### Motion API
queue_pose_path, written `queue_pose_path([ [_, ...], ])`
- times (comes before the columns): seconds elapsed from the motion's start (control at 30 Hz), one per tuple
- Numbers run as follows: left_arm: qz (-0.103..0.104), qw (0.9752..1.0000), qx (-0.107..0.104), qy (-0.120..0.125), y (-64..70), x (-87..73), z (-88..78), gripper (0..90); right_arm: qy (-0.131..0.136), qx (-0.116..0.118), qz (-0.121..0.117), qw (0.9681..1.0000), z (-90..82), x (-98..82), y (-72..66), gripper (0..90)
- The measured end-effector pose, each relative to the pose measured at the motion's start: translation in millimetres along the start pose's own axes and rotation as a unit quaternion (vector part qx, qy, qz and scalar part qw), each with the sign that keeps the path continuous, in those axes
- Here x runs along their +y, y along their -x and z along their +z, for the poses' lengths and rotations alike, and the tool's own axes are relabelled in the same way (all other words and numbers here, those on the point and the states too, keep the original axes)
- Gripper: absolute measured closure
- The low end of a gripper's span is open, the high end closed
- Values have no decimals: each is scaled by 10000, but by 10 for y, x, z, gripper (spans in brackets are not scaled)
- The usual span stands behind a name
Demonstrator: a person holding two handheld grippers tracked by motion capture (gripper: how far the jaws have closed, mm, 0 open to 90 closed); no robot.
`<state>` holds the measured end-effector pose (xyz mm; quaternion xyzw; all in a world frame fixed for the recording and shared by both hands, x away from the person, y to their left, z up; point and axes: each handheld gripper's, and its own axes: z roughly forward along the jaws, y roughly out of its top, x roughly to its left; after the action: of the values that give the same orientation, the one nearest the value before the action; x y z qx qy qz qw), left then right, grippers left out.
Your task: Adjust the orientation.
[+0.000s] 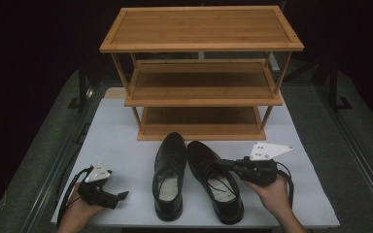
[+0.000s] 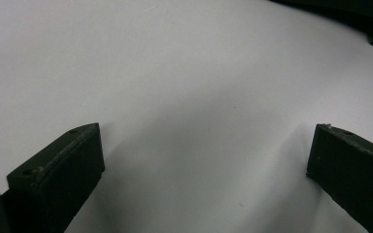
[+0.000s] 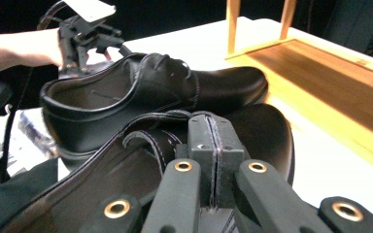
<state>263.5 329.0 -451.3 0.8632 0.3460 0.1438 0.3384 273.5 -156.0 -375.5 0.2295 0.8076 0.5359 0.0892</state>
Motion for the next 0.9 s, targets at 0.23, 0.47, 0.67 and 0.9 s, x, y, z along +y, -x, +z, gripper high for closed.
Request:
queue_pose_path([
  [0.23, -2, 10000, -1, 0, 0, 0, 0, 0, 292, -217, 84, 9993, 12, 81, 95, 893],
  [0.47, 4, 10000, 1, -1, 0, 0, -1, 0, 375, -373, 170, 9985, 150, 130, 211, 892],
  [0.67, -1, 10000, -3, 1, -1, 0, 0, 0, 265, -357, 194, 9988, 242, 69, 235, 889],
  [0.9, 7, 10000, 0, -6, 0, 0, -2, 0, -60, -548, 239, 9982, 193, -13, 218, 869],
])
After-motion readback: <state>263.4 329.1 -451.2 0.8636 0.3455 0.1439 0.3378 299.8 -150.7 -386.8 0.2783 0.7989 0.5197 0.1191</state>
